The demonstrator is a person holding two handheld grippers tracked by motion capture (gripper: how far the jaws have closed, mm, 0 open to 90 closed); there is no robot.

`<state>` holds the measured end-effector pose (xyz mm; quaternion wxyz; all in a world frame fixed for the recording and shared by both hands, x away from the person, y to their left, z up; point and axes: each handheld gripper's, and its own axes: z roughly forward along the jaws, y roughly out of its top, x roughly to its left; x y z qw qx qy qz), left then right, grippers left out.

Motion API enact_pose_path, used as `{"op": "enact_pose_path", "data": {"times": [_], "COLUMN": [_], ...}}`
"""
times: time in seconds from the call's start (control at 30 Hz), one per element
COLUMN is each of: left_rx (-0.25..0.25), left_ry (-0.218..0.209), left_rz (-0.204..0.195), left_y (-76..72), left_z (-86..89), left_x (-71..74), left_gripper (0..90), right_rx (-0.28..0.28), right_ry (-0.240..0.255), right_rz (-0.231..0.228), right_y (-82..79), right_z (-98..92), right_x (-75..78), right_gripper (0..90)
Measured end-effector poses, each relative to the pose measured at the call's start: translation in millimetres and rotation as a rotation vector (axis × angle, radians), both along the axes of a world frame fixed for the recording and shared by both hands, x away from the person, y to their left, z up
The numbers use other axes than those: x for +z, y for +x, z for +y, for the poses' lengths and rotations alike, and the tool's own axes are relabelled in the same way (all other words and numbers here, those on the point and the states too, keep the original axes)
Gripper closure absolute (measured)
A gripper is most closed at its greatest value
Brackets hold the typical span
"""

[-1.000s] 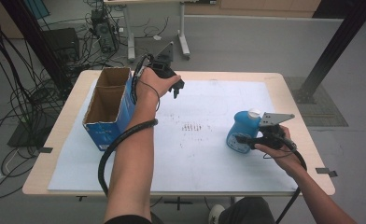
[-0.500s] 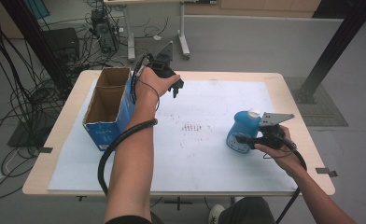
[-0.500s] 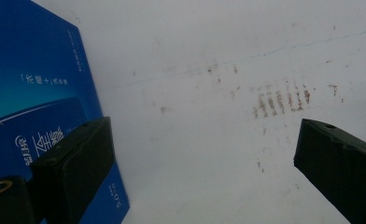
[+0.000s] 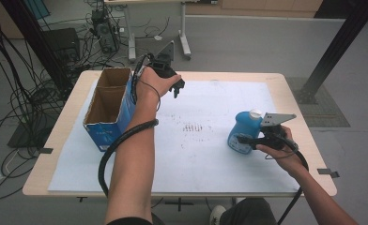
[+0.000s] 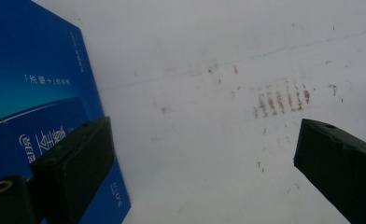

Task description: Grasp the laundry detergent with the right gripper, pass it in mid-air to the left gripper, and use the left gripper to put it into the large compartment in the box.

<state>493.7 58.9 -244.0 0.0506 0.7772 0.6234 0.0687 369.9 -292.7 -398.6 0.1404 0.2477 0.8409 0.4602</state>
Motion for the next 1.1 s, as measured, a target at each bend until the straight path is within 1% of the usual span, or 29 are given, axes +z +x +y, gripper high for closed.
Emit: {"op": "enact_pose_path", "data": {"times": [0.6, 1.1], "left_rx": [0.002, -0.007], "left_ry": [0.000, 0.002], "left_rz": [-0.002, -0.005], "left_y": [-0.9, -1.2], "left_z": [0.6, -0.9], "left_x": [1.7, 4.4], "left_gripper": [5.6, 5.7], "right_rx": [-0.002, -0.002], "right_ry": [-0.003, -0.004], "right_rz": [0.001, 0.001], "right_y": [-0.3, -0.5], "right_z": [0.2, 0.2], "right_x": [0.3, 0.3], "right_gripper": [44.5, 44.6]}}
